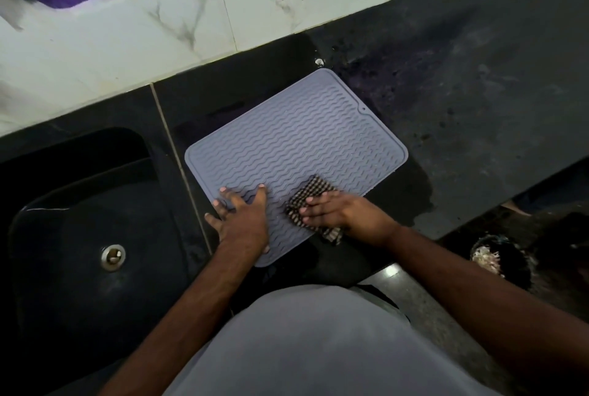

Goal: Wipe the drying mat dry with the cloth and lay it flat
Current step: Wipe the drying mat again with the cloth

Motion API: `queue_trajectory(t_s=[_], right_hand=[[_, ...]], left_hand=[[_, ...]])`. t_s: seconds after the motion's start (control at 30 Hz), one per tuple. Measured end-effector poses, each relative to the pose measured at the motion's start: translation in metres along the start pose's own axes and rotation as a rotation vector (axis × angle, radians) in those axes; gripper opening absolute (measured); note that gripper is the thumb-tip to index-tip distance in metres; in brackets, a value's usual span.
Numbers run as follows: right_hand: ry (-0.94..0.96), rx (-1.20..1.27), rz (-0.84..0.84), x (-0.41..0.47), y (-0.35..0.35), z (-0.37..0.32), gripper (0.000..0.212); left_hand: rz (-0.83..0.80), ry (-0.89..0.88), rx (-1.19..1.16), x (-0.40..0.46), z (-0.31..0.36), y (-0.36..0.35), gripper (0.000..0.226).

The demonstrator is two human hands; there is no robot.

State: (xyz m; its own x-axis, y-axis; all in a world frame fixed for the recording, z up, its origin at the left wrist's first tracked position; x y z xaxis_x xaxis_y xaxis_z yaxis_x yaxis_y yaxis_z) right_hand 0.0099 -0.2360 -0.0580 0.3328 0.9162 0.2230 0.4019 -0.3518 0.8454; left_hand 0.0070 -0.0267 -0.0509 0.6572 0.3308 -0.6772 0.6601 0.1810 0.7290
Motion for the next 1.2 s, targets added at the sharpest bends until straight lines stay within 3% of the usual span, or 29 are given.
queue_trajectory(t_s=[0.17, 0.33, 0.47, 0.67, 0.8, 0.93, 1.07, 1.2], right_hand=[[-0.271, -0.132, 0.123, -0.050, 0.054, 0.056, 0.031], [-0.798, -0.178, 0.227, -0.080, 0.097, 0.089, 0.051], [-1.076, -0.152, 0.376, -0.035, 0.060, 0.054, 0.070], [-0.942, -0.101, 0.155, 0.067, -0.023, -0.041, 0.072], [-0.708, 0.049, 0.188, 0.084, -0.017, -0.053, 0.061], [-0.807, -0.086, 0.431, 0.047, 0.023, -0.023, 0.067], [-0.731, -0.211, 0.194, 0.053, -0.006, -0.024, 0.064], [-0.802, -0.179, 0.224, 0.080, -0.034, -0.041, 0.055]], left_hand=[[0.011, -0.003, 0.014, 0.002, 0.000, -0.002, 0.125], [0.024, -0.031, -0.017, 0.003, -0.001, -0.004, 0.121], [0.056, -0.062, -0.046, 0.003, -0.008, -0.008, 0.122], [0.120, -0.102, -0.057, -0.002, -0.022, -0.012, 0.113], [0.202, -0.209, -0.112, -0.006, -0.044, -0.018, 0.105], [0.315, -0.332, -0.150, -0.013, -0.070, -0.029, 0.124], [0.404, -0.341, -0.161, -0.010, -0.079, -0.036, 0.125], [0.423, -0.340, -0.130, -0.009, -0.083, -0.036, 0.126]])
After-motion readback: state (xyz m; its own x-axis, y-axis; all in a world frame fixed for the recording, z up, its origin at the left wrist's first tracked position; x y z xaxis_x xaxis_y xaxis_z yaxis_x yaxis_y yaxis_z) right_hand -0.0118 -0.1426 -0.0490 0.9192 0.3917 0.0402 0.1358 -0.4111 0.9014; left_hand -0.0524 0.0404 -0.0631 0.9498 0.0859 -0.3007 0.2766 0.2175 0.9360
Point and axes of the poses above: each hand's wrist, its own x-axis towards the middle knuckle, its own y-axis out of the back of the hand, z = x × y, the point moved 5 cm from there along x, towards the middle knuckle, and after that the axes turned 14 degrees about y, right-handed, at the moved point
